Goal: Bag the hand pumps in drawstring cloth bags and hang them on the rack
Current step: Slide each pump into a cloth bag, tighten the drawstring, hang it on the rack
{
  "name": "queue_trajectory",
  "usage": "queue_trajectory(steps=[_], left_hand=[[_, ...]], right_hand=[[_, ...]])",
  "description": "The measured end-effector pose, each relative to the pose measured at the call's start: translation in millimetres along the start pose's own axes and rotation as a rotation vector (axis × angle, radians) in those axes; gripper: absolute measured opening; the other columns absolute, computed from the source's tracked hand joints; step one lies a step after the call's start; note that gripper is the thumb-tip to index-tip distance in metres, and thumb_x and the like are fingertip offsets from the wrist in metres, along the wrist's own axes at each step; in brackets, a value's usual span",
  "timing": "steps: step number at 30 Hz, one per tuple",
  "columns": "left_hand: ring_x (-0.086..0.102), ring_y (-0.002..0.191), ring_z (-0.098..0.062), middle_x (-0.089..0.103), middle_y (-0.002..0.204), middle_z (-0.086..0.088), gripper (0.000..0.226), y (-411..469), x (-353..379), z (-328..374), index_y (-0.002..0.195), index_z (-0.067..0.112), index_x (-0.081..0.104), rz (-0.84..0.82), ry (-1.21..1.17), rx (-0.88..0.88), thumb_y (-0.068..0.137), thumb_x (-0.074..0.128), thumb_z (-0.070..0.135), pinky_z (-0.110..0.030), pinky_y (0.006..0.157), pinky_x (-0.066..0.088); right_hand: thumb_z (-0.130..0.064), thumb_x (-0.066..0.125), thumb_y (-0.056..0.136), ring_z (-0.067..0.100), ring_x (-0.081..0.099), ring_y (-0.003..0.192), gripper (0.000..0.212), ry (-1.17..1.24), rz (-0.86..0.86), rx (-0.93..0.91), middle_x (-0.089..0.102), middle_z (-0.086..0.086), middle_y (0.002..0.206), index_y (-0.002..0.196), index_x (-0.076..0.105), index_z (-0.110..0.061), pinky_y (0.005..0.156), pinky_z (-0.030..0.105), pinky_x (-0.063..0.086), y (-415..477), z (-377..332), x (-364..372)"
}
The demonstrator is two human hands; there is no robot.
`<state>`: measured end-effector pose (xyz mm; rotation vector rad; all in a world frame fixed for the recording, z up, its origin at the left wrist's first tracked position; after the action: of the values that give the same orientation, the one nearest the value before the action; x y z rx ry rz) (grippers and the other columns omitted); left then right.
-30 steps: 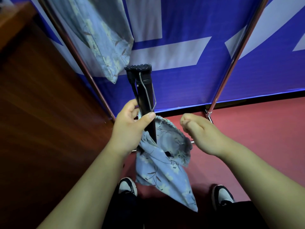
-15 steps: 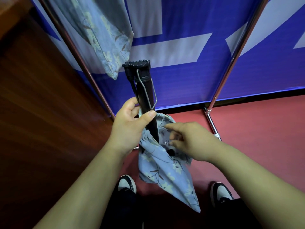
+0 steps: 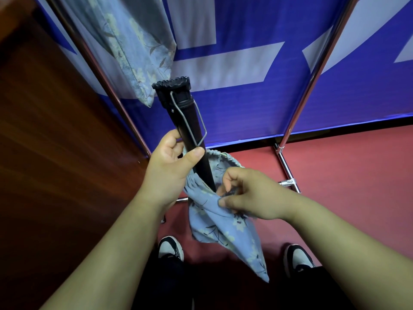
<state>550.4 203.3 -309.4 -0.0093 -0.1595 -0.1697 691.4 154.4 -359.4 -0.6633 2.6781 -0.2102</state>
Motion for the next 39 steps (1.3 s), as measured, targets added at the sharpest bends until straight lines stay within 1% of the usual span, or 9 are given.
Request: queue_trajectory(steps=[4,12,15,18,23,27,30,34,39], left_hand=[[0.068,0.111,-0.025,0.075,0.112,-0.001,0.031,0,0,1,0.102,0.042,0.073,-0.003,0.006,0.011,0.075,0.077,0.025,-0.053,0.105,0.050],[0.070,0.112,-0.023,0.073,0.119,-0.009,0.036,3,-6,-5,0.113,0.026,0.065,0.005,0.019,-0.002,0.083,0.069,0.007,-0.034,0.090,0.056],[0.069,0.113,-0.023,0.072,0.120,-0.010,0.038,3,-4,-7,0.117,0.023,0.064,-0.018,0.007,-0.022,0.083,0.069,0.007,-0.034,0.091,0.056],[0.068,0.114,-0.023,0.072,0.121,-0.008,0.040,2,0,-9,0.120,0.018,0.062,-0.049,0.036,-0.031,0.083,0.070,0.006,-0.036,0.095,0.056],[0.071,0.110,-0.019,0.072,0.121,-0.008,0.038,2,1,-12,0.119,0.017,0.062,-0.058,0.047,-0.049,0.088,0.068,-0.005,-0.029,0.088,0.058],[0.068,0.118,-0.027,0.073,0.123,-0.009,0.043,3,-2,-12,0.121,0.019,0.063,-0.045,0.067,-0.044,0.081,0.072,0.007,-0.042,0.100,0.054],[0.071,0.109,-0.019,0.075,0.116,-0.004,0.041,2,-2,-12,0.119,0.019,0.064,-0.044,0.078,-0.045,0.081,0.070,0.005,-0.033,0.093,0.055],[0.071,0.105,-0.014,0.076,0.111,-0.001,0.040,2,0,-11,0.117,0.019,0.064,-0.058,0.077,-0.056,0.080,0.068,0.004,-0.028,0.090,0.056],[0.068,0.118,-0.026,0.074,0.119,-0.006,0.040,1,3,-14,0.119,0.022,0.065,-0.068,0.086,-0.071,0.083,0.069,0.007,-0.049,0.108,0.050]], right_hand=[[-0.008,0.079,0.082,0.010,0.041,0.053,0.036,0.006,0.000,-0.012,0.049,-0.011,0.058,0.074,0.044,-0.014,0.052,0.026,0.038,2,4,7],[-0.002,0.073,0.087,0.015,0.035,0.044,0.025,0.356,-0.014,0.040,0.040,0.011,0.059,0.081,0.051,-0.012,0.040,0.025,0.031,1,-1,-9],[-0.017,0.069,0.088,0.021,0.033,0.047,0.011,0.402,-0.023,0.054,0.043,0.016,0.064,0.082,0.061,-0.018,0.043,0.031,0.031,1,1,-7],[-0.008,0.071,0.087,0.019,0.039,0.047,0.016,0.441,0.018,0.053,0.051,0.013,0.063,0.082,0.062,-0.020,0.044,0.032,0.034,2,2,-5],[-0.005,0.075,0.073,0.025,0.051,0.071,0.020,0.581,0.100,0.014,0.067,0.008,0.074,0.084,0.062,-0.016,0.064,0.035,0.040,5,1,-15],[0.009,0.071,0.079,0.015,0.058,0.058,0.024,0.575,0.148,-0.017,0.068,0.004,0.069,0.085,0.060,-0.012,0.060,0.031,0.041,4,-4,-26],[0.008,0.071,0.078,0.014,0.059,0.055,0.025,0.500,0.227,-0.033,0.067,0.003,0.068,0.085,0.059,-0.012,0.059,0.031,0.040,2,-8,-44],[0.007,0.074,0.081,0.010,0.055,0.057,0.028,0.168,0.303,-0.057,0.065,-0.004,0.069,0.080,0.062,-0.018,0.056,0.023,0.047,-2,-12,-64],[-0.003,0.078,0.080,0.004,0.052,0.053,0.028,-0.118,0.374,-0.132,0.060,-0.012,0.060,0.075,0.061,-0.025,0.055,0.020,0.046,-5,-18,-66]])
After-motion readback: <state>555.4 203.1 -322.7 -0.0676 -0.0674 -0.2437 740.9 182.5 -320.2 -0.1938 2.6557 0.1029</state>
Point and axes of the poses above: each hand's wrist, its own y-axis towards the middle knuckle, its own x-axis out of the palm, z = x × y, the point moved 10 cm from there along y, towards the middle knuckle
